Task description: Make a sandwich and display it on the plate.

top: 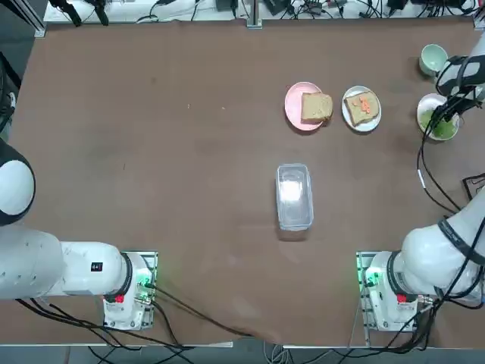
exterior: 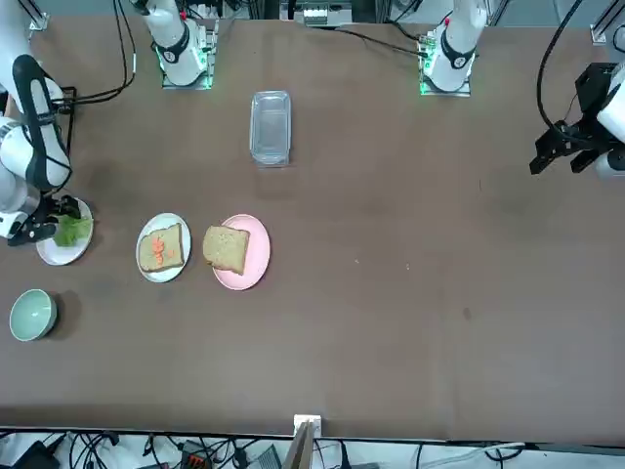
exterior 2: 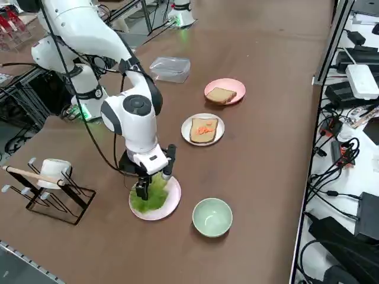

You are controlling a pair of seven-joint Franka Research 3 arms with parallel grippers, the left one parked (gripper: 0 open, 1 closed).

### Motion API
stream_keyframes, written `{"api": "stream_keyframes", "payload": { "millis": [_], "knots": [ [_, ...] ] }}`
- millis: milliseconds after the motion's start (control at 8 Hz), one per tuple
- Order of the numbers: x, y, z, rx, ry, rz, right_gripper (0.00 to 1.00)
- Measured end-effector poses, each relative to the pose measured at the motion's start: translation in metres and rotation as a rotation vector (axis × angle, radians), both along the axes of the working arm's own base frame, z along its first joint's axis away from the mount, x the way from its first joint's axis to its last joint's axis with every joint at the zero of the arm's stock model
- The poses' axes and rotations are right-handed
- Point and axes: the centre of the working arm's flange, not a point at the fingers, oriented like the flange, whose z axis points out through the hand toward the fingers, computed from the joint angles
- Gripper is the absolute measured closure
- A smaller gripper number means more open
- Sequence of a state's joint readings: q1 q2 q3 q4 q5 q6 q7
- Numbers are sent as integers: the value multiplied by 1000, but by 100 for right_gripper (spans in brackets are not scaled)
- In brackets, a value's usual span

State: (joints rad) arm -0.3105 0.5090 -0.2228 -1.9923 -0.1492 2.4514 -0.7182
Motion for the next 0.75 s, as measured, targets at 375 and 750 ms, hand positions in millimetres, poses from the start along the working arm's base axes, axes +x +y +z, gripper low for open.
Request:
{"api": "stream_keyframes", "payload": {
  "millis": [375, 750],
  "knots": [
    [-6, -6, -8, 5, 13, -7, 37],
    [-4, -7, -7, 4, 12, 7, 83]
  ]
}}
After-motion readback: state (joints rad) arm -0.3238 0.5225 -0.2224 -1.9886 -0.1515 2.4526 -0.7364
